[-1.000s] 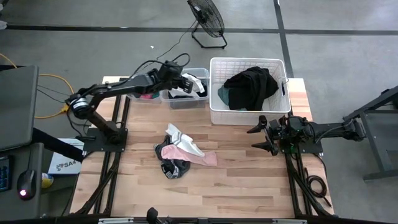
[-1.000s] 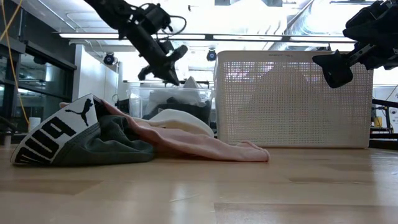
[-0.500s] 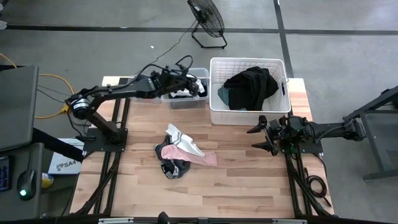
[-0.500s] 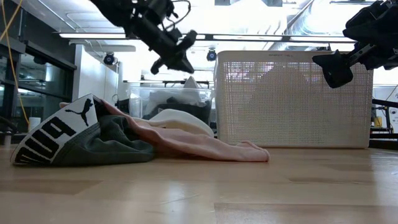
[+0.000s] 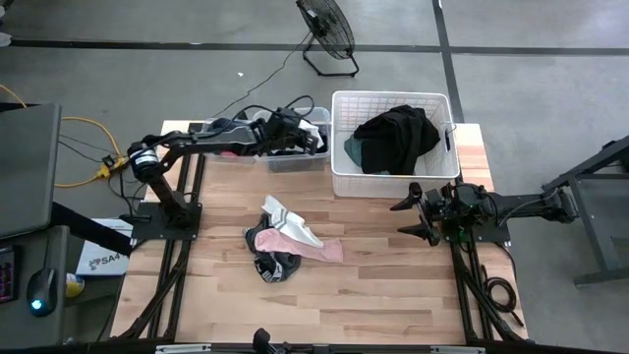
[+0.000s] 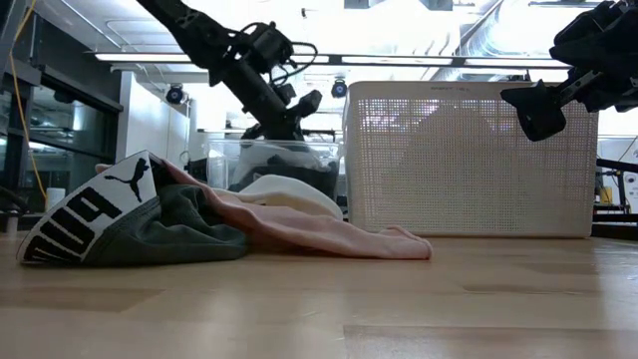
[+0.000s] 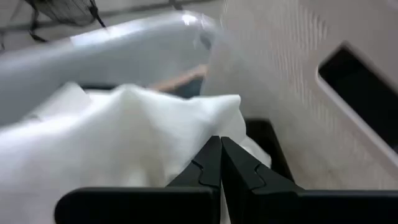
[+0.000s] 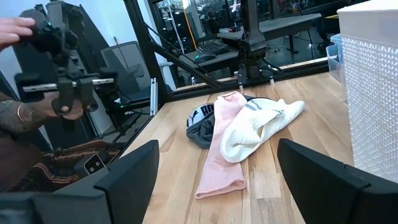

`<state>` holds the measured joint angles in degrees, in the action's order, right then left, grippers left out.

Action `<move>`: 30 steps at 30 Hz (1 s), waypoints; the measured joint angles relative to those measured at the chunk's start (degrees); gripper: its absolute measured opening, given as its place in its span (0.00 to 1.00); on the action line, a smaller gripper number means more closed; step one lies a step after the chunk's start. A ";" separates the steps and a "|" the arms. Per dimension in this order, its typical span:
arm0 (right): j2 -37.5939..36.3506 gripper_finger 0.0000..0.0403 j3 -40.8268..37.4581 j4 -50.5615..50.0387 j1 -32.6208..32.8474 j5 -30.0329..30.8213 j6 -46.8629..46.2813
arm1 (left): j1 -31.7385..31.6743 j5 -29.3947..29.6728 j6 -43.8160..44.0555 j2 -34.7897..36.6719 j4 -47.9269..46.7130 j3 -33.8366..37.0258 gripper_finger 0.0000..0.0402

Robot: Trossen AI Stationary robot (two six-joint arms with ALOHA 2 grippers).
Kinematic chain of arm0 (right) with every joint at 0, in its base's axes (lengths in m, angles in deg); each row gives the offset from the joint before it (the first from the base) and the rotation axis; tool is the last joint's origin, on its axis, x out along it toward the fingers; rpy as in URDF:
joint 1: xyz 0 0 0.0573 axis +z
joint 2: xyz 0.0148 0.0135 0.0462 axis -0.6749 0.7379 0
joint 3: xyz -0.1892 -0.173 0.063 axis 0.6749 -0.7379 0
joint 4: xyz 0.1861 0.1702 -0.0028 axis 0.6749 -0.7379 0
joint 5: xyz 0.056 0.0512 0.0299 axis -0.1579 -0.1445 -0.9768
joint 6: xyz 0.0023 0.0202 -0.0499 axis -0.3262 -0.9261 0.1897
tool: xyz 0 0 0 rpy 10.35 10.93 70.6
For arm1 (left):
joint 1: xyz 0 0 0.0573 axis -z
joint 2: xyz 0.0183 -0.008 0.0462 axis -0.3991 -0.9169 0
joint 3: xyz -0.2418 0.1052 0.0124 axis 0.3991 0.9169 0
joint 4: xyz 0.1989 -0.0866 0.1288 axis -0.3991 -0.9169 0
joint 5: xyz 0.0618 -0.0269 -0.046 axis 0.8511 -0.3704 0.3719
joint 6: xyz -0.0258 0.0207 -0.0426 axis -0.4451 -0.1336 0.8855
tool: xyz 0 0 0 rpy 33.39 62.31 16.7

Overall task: Pick & Place Cloths
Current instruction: Put the white boxer into the right transparent bin, then put the white sock into the left transparent bin

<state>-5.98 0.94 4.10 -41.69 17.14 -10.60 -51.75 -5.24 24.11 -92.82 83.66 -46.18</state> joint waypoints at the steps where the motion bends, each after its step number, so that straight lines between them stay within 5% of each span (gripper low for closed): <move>1: -0.01 0.79 0.00 0.00 0.00 -0.01 0.00 | -0.21 -0.15 0.33 -0.33 -0.55 0.00 0.00; 18: 0.00 0.79 -0.01 -0.01 0.00 -0.02 0.00 | -1.69 -1.70 -2.49 2.47 -4.26 0.00 0.01; 30: -0.01 0.79 0.00 -0.01 0.00 -0.02 0.00 | 0.78 -1.48 -15.60 7.97 -4.89 0.00 0.42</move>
<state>-5.99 0.94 4.08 -41.69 17.12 -10.60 -50.97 -6.72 8.51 -84.85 78.76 -46.18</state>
